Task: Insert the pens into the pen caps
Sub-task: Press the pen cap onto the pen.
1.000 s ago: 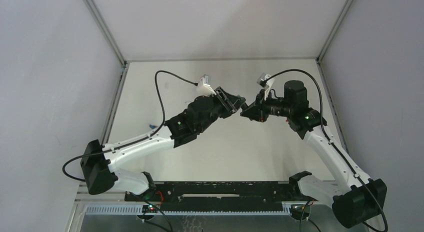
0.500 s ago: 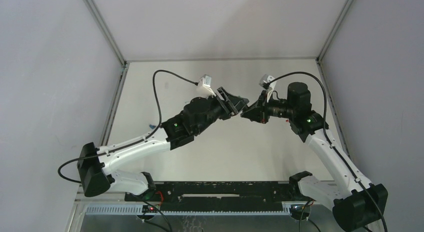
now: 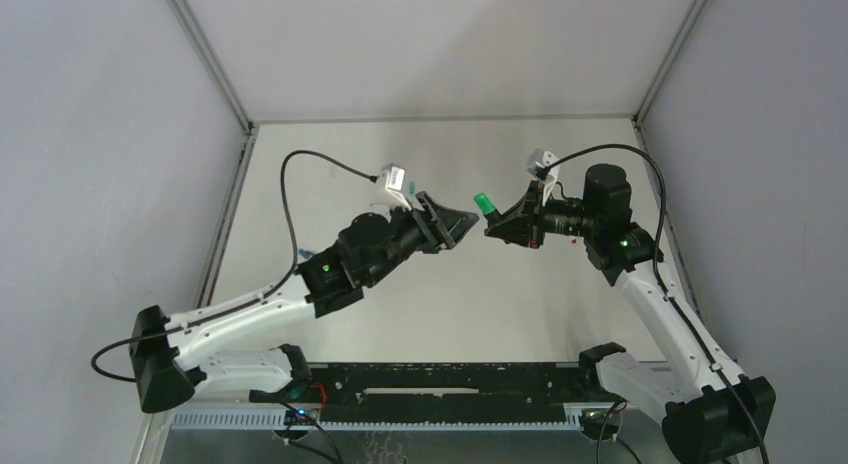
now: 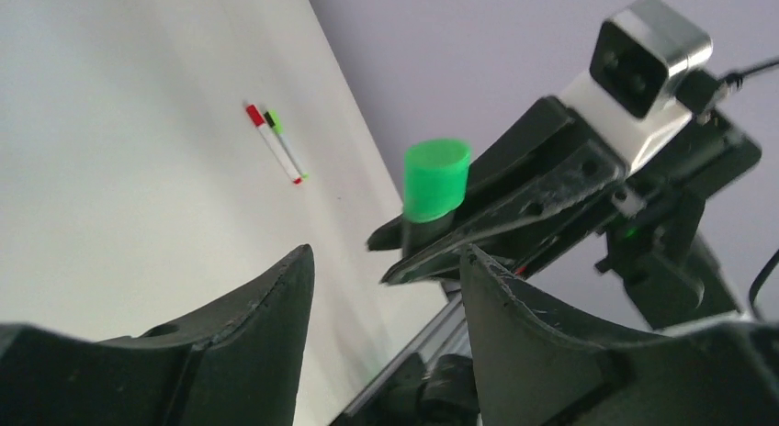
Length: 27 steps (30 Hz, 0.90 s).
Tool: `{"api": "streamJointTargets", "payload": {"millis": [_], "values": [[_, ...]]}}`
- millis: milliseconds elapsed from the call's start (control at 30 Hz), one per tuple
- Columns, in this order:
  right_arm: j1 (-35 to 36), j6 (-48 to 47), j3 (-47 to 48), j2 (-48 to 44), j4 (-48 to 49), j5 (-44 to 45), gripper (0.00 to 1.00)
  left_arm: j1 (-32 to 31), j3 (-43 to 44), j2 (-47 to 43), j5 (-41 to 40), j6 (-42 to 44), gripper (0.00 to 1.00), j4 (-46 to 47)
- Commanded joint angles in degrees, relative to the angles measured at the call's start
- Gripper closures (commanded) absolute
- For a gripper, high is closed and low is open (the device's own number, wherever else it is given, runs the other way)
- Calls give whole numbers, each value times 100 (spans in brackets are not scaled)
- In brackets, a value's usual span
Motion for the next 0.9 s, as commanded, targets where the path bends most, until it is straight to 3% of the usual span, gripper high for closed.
{"api": "streamJointTargets", "payload": {"millis": [0,133,300,400,567,800,867], "values": [[-167,-238,-9,-133,40,-718,100,-15,-587,-835,199,1289,37,549],[-278,-624,-9,-127,-223,-1229,100,22,-1084,-1593,771,2597,33,1106],[-344,-1268,-9,-113,-672,-1922,100,74,-1776,-2411,1191,3310,8,2032],[-356,-1683,-9,-111,-967,-2252,100,233,-1877,-2555,1588,3306,0,2237],[-366,-1890,-24,-85,-1160,-2485,99,812,-1461,-2036,3393,2758,0,2393],[-366,-1787,-65,-49,-1084,-2778,100,936,-915,-1075,4322,2543,0,2680],[-365,-1785,-87,-33,-1069,-2786,100,938,-778,-731,4503,2375,5,2884]]}}
